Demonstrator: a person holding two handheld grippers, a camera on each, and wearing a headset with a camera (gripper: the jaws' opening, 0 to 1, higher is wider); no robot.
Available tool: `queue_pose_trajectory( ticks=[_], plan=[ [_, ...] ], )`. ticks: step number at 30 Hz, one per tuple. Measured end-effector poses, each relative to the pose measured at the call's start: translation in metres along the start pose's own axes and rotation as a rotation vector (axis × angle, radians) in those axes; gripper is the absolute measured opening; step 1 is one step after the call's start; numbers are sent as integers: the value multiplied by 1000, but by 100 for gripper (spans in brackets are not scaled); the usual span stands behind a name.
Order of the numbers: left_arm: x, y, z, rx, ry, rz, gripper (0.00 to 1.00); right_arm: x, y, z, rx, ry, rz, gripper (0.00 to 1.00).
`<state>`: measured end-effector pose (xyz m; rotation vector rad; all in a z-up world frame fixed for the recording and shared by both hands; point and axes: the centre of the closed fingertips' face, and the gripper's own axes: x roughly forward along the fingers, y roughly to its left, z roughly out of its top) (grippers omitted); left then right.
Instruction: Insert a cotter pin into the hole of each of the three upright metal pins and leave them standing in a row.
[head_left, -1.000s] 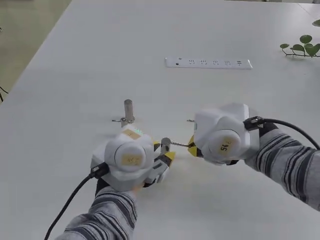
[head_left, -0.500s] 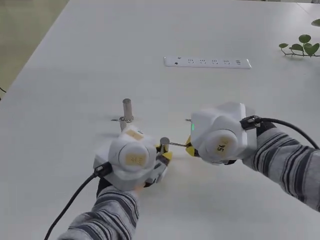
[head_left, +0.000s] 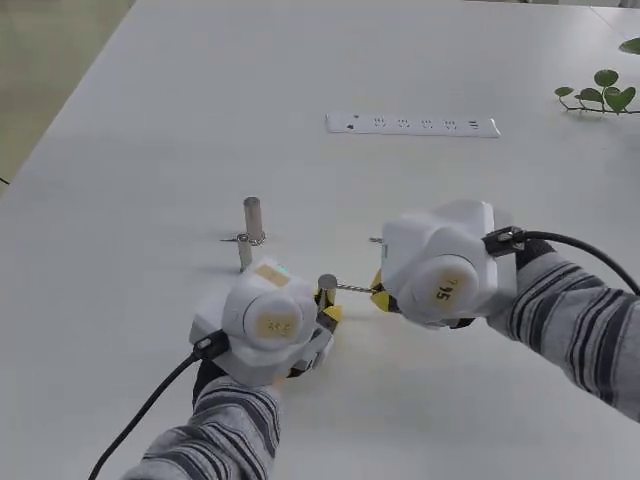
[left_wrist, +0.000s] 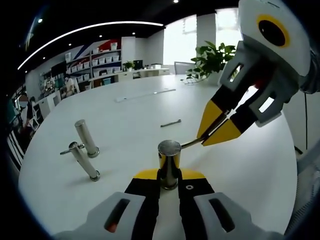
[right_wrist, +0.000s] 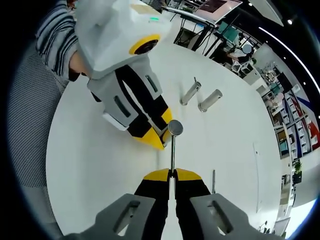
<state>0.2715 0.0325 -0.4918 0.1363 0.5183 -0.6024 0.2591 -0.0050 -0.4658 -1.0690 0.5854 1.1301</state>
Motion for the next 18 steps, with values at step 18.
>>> queue_pose_trajectory(
  ticks=[18],
  plan=[
    [2, 0, 0, -3, -2, 8, 10, -5, -1, 13, -7, -54, 3, 0]
  ],
)
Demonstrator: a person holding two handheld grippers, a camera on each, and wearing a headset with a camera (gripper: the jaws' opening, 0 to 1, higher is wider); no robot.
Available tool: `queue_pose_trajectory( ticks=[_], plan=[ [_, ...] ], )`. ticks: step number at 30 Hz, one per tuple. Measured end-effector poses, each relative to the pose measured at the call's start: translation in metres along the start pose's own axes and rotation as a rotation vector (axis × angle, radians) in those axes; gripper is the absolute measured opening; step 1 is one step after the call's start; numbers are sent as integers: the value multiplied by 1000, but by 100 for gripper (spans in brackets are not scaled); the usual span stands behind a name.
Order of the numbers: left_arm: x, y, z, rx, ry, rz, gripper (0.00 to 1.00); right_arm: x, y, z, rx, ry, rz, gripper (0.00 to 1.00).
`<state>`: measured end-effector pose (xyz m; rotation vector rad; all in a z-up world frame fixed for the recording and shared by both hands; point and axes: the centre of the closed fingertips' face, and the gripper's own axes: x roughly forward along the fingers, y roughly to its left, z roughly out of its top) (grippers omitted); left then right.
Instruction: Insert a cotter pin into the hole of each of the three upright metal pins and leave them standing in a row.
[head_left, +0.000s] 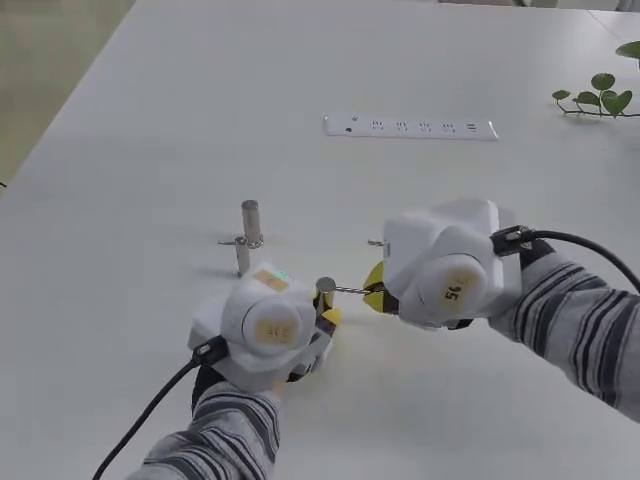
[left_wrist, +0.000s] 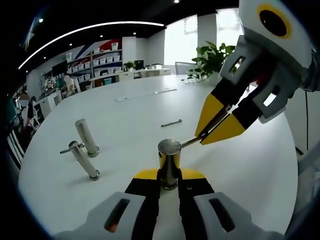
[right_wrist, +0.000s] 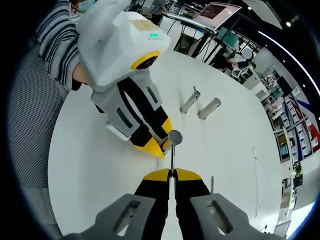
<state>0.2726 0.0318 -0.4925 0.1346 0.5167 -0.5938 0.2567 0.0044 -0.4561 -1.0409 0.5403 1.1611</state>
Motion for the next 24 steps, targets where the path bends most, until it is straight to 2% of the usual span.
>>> queue_pose_trajectory(
  ticks=[5, 24],
  plan=[
    [0, 1, 0, -6, 0, 3, 10, 4, -2, 2, -30, 13, -8, 0],
    [0, 1, -1, -28, -2, 11, 10, 9, -2, 12, -30, -8, -5, 0]
  ],
)
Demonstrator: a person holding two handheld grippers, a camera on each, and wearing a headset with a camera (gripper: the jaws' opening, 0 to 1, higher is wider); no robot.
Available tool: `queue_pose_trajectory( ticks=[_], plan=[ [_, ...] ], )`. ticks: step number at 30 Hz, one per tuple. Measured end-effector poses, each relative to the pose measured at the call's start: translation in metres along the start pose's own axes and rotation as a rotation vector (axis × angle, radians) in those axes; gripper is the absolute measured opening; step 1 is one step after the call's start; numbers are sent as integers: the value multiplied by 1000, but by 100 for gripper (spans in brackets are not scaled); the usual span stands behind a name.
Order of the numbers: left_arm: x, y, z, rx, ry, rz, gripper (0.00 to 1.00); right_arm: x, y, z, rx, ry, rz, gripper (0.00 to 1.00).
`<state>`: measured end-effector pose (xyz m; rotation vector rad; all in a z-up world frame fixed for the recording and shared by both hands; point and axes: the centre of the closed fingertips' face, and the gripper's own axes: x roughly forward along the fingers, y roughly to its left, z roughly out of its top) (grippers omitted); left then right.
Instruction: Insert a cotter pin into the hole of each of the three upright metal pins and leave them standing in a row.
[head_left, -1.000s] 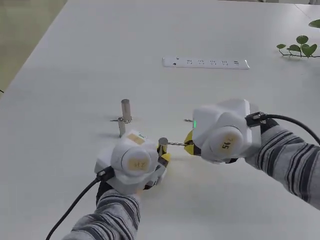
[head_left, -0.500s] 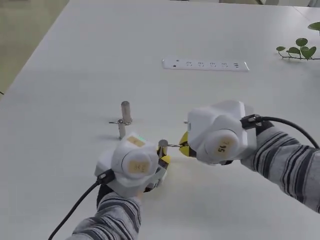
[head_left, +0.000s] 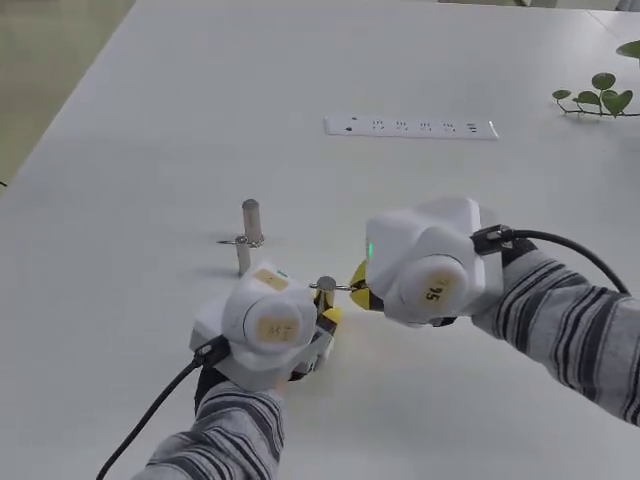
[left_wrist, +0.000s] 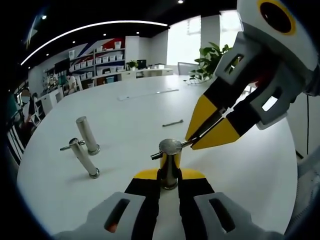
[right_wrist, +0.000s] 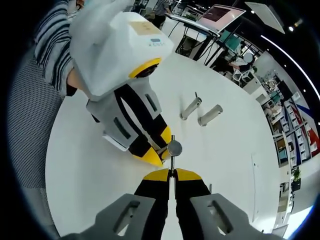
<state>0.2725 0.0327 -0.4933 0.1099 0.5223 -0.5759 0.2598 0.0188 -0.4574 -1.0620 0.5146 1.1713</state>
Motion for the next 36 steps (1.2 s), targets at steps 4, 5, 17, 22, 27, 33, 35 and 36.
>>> queue_pose_trajectory(
  ticks=[4, 5, 17, 22, 27, 33, 35, 36],
  plan=[
    [0, 0, 0, -2, -1, 3, 10, 2, 0, 4, 13, -19, 0, 0],
    [0, 0, 0, -2, -1, 3, 10, 2, 0, 6, 16, -25, -1, 0],
    [1, 0, 0, -17, 1, 9, 10, -1, 2, 8, 18, -52, -16, 4],
    [1, 0, 0, -18, 3, 11, 10, -7, -1, 3, 31, -50, -34, 6],
    [2, 0, 0, -22, 4, 12, 10, -9, -2, 2, 46, -57, -36, 0],
    [2, 0, 0, -25, 6, 13, 10, -8, -1, 6, 39, -63, -31, 0],
    [2, 0, 0, -26, 6, 14, 10, -7, -1, 7, 46, -66, -29, 0],
    [2, 0, 0, -26, 6, 14, 10, -7, -1, 8, 52, -69, -27, 0]
  ],
)
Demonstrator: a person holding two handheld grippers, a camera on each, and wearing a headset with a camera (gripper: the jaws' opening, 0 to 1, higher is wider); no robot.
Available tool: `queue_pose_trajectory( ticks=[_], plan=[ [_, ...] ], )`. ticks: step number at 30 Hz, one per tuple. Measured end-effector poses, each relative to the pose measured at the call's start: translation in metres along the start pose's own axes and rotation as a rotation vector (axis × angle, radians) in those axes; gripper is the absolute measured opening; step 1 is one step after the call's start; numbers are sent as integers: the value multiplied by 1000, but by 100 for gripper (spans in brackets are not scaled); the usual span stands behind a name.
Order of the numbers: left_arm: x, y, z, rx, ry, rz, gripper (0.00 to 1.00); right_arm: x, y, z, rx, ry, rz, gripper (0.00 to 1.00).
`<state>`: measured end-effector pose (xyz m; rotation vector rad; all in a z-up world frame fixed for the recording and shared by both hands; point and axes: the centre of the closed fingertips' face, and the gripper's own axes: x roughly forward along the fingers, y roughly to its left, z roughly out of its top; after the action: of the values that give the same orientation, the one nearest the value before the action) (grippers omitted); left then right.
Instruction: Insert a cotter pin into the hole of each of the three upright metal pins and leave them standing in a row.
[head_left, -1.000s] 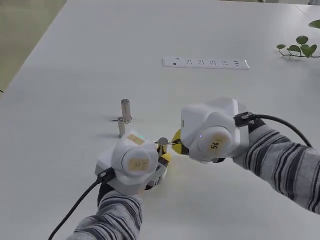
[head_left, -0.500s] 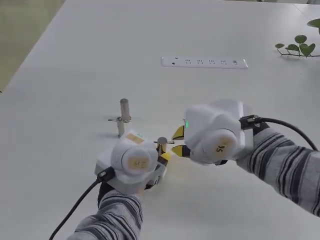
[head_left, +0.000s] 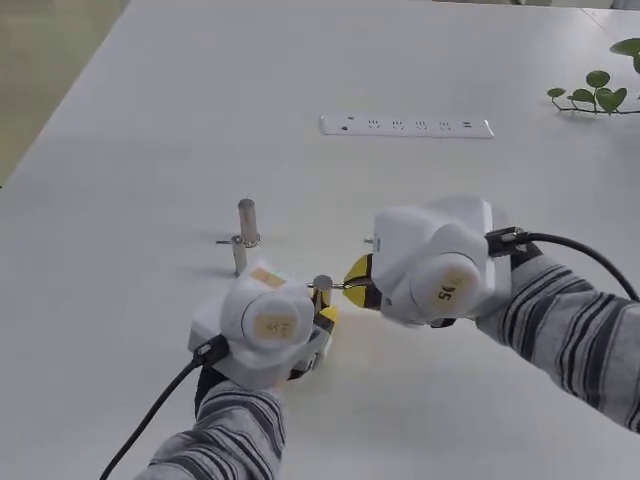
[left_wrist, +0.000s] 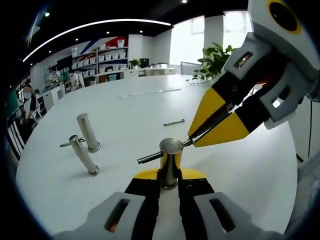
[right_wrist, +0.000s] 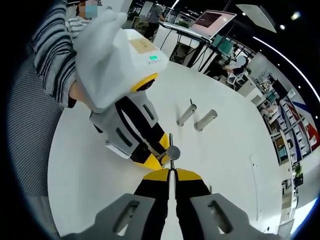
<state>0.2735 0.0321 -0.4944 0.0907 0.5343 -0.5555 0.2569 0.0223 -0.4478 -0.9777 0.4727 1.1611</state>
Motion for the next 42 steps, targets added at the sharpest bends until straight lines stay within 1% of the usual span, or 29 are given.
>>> queue_pose_trajectory(
  ticks=[12, 17, 19, 25, 27, 28, 29, 32, 33, 35, 37, 41, 42],
  plan=[
    [0, 0, -1, -3, 1, 2, 10, 3, 1, 4, -7, 6, 5, 0],
    [0, 0, -1, -5, 2, 3, 10, 4, 1, 6, -3, -2, 2, 0],
    [0, 0, -1, -8, 2, 3, 10, 4, 1, 6, -13, 5, 0, 0],
    [0, 0, -1, -8, 6, 8, 10, 6, 2, 5, -6, 1, 2, 0],
    [0, 0, -3, -22, 18, 10, 10, 7, 3, 4, 0, 6, 10, 1],
    [-1, 1, -5, -18, 26, 9, 11, 7, 4, 5, 3, 5, 10, 3],
    [-1, 1, -5, -13, 29, 11, 12, 7, 4, 5, 4, 3, 10, 4],
    [-6, 2, -5, -17, 23, 6, 21, 7, 4, 5, 16, -2, 13, 7],
    [-8, 2, -5, -20, 22, 2, 24, 7, 4, 6, 31, -12, 19, 8],
    [-11, 2, -5, -5, 29, 2, 26, 8, 3, 8, 58, -25, 24, 10],
    [-15, 3, -5, -2, 27, -4, 30, 8, 3, 10, 84, -39, 36, 12],
    [-25, 4, 0, -2, 4, -18, 36, 13, 4, 14, 153, -66, 71, 13],
    [-27, 4, 2, -1, 0, -22, 38, 15, 4, 13, 169, -65, 77, 14]
  ],
)
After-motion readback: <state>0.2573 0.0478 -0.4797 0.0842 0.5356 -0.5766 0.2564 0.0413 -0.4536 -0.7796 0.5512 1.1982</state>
